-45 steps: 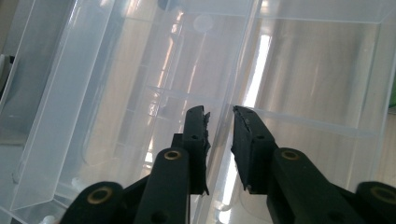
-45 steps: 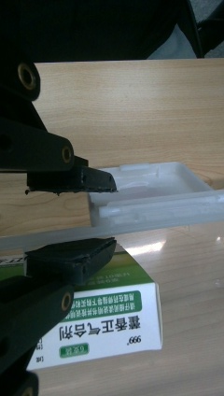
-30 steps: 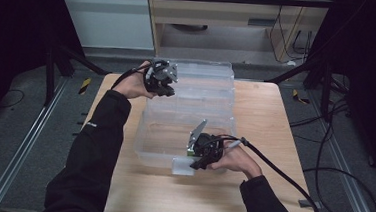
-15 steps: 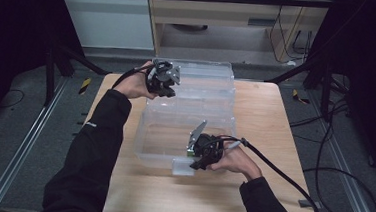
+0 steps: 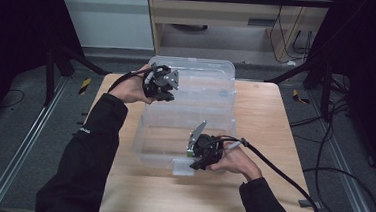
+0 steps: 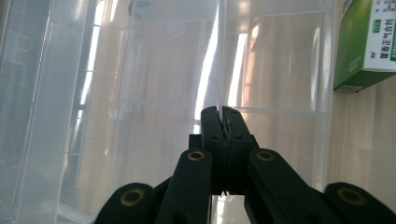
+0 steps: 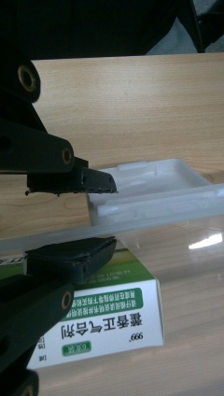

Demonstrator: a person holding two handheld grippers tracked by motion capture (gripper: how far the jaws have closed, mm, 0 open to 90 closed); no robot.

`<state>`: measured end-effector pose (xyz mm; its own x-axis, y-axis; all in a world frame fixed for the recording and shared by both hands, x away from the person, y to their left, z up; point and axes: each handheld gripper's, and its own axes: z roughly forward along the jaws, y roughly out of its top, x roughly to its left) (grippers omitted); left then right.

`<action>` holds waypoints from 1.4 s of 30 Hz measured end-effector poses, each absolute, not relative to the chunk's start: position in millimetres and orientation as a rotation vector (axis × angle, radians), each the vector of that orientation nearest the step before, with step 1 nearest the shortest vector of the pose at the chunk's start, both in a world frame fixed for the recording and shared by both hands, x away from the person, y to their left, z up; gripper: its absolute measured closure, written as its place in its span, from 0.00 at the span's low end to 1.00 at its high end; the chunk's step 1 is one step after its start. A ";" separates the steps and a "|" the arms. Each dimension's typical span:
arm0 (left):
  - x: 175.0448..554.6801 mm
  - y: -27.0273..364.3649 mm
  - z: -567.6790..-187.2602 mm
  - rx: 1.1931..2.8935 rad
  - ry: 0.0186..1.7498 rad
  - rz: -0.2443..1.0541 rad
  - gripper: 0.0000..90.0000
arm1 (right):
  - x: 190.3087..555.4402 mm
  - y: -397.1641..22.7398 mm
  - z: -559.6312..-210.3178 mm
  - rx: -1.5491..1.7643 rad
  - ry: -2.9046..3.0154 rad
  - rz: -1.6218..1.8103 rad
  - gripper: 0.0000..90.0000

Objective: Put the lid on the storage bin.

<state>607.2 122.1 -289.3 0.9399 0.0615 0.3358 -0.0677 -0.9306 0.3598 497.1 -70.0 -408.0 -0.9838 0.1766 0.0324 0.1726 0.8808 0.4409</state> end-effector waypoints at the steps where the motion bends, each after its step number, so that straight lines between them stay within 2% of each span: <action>1: 603.7 122.6 -290.1 2.718 0.015 0.480 0.99 | 496.6 -70.5 -408.2 0.276 3.035 0.716 0.75; 10: 583.8 124.7 -291.0 2.706 0.082 0.488 0.99 | 496.2 -71.3 -408.5 0.272 3.035 0.726 0.75; 13: 580.1 125.6 -290.8 2.704 0.076 0.488 0.99 | 495.7 -71.4 -408.5 0.271 3.035 0.729 0.75; 14: 582.2 125.3 -288.9 2.712 0.002 0.509 0.99 | 495.6 -71.4 -408.5 0.271 3.033 0.727 0.75; 16: 579.8 125.6 -288.9 2.711 -0.005 0.515 0.99 | 495.8 -71.3 -408.4 0.267 3.035 0.726 0.75; 42: 537.0 129.3 -297.7 2.709 0.003 0.509 0.99 | 495.0 -72.0 -408.4 0.251 3.029 0.734 0.74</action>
<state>537.0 129.3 -297.7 0.9344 0.0717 0.3490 -0.0671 -0.9266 0.3701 495.0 -72.0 -408.4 -0.9870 0.1593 0.0230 0.1522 0.8769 0.4560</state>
